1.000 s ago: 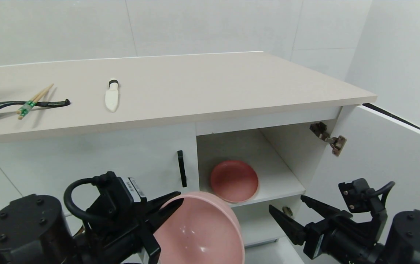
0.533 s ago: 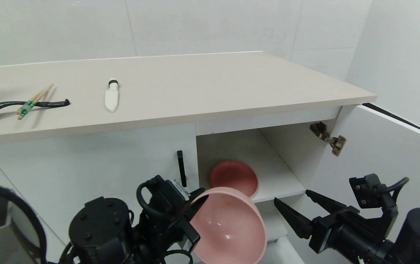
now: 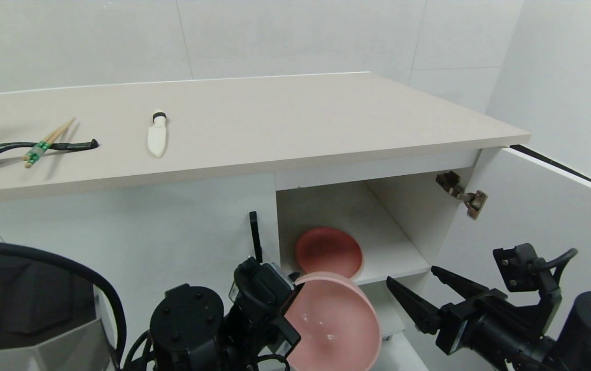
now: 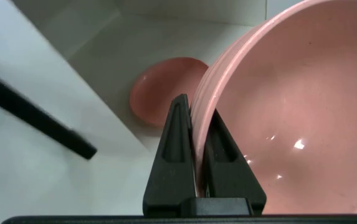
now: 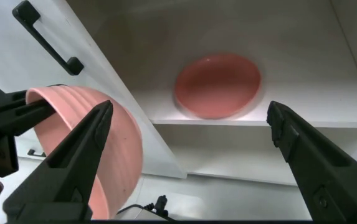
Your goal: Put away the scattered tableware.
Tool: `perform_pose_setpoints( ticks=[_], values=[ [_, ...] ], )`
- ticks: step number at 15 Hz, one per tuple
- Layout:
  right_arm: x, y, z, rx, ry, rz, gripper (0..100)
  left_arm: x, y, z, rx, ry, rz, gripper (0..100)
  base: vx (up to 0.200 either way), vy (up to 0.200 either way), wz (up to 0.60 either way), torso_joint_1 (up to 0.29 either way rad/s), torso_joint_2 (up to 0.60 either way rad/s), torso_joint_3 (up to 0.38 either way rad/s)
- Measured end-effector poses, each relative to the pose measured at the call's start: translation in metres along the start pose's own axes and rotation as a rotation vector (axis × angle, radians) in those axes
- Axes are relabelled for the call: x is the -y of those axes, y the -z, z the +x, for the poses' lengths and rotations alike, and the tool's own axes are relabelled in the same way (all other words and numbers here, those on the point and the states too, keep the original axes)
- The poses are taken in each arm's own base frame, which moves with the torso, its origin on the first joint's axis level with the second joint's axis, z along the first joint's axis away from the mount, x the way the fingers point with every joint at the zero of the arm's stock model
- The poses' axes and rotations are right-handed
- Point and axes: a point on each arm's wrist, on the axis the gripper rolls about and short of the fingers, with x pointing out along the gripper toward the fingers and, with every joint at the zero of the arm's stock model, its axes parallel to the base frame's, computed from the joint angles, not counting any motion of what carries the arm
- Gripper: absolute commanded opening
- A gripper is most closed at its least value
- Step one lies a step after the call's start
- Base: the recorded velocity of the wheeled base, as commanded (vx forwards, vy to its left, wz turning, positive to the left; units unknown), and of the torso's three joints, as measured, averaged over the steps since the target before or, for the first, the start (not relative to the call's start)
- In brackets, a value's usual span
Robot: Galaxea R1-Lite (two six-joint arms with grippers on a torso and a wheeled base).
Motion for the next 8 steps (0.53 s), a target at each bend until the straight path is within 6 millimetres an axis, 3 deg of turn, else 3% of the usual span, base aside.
perform_pose_setpoints(
  ticks=[8],
  values=[
    [-0.002,-0.002,-0.002,0.013,-0.012,-0.005,100,0.009,-0.010,0.048,0.068,-0.112,0.071,0,0.000,0.000,0.00,0.000,0.00,0.000]
  ],
)
